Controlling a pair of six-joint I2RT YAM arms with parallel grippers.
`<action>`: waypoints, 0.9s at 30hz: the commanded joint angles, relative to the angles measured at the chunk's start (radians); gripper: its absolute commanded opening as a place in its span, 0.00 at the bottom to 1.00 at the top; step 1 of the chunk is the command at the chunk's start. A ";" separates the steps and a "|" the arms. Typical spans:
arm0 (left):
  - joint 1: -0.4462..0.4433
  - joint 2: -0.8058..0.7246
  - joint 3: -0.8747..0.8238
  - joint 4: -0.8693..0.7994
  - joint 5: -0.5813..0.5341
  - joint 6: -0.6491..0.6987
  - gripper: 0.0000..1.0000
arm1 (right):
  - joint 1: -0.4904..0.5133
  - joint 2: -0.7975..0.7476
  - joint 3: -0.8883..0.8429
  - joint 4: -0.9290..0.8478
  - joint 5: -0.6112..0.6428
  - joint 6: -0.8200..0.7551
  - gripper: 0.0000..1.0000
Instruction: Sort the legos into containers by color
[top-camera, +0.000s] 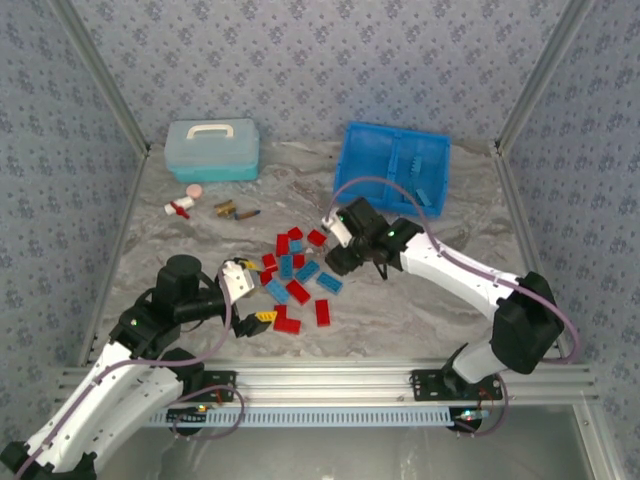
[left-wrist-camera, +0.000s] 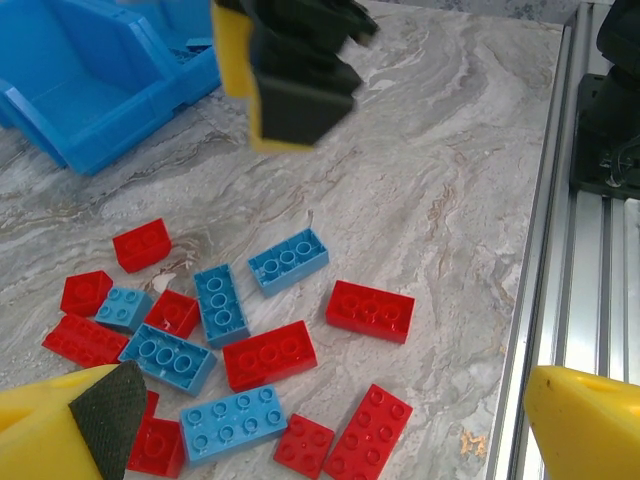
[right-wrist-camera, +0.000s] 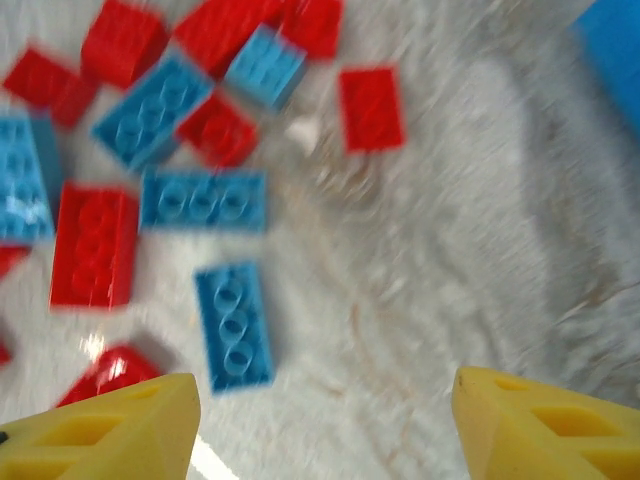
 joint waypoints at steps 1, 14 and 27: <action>-0.009 -0.003 -0.008 -0.007 0.024 0.019 0.99 | 0.029 0.020 -0.011 -0.071 -0.069 -0.034 0.73; -0.009 0.000 -0.010 -0.010 0.013 0.019 0.99 | 0.085 0.312 0.097 -0.041 -0.020 0.002 0.75; -0.008 0.001 -0.010 -0.012 0.012 0.017 0.99 | 0.100 0.439 0.118 -0.027 0.001 0.023 0.47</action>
